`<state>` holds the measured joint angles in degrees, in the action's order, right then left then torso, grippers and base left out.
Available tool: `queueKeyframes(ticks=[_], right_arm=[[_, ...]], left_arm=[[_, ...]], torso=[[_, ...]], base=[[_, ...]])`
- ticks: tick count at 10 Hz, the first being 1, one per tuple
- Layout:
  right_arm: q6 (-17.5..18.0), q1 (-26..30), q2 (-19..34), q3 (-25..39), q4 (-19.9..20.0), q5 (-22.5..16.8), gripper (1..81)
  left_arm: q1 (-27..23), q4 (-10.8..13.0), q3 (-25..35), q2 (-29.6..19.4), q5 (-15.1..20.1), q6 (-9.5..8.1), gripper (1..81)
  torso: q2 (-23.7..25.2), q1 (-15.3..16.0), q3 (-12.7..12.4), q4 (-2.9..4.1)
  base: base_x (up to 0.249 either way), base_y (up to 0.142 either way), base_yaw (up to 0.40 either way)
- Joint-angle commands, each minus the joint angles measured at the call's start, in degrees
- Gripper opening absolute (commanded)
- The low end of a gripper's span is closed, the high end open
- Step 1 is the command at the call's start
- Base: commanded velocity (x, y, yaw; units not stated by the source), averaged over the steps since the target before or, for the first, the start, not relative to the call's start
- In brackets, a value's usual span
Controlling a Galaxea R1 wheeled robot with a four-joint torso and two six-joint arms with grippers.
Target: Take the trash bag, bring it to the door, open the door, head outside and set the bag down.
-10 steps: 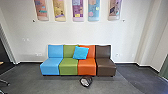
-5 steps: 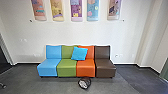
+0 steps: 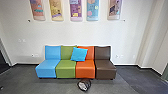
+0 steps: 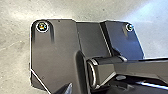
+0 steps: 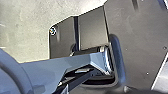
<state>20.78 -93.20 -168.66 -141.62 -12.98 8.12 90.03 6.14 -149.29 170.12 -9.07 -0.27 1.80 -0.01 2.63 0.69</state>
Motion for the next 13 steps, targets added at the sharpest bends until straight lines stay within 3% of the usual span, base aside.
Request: queueKeyframes(ticks=[1,13], right_arm=[[-0.75,2.00,-0.13,0.56,-1.17,-2.76,81.1],[-0.75,2.00,-0.21,0.56,-1.08,-2.76,81.1]], left_arm=[[-2.61,-0.17,0.40,-0.30,2.39,-0.26,81.1],[-3.32,-2.19,0.13,-0.39,3.09,-0.52,81.1]], torso=[[0.00,0.01,0.00,0.00],[0.00,0.01,0.00,0.00]], base=[[0.116,0.000,0.000],[0.116,0.000,0.000]])
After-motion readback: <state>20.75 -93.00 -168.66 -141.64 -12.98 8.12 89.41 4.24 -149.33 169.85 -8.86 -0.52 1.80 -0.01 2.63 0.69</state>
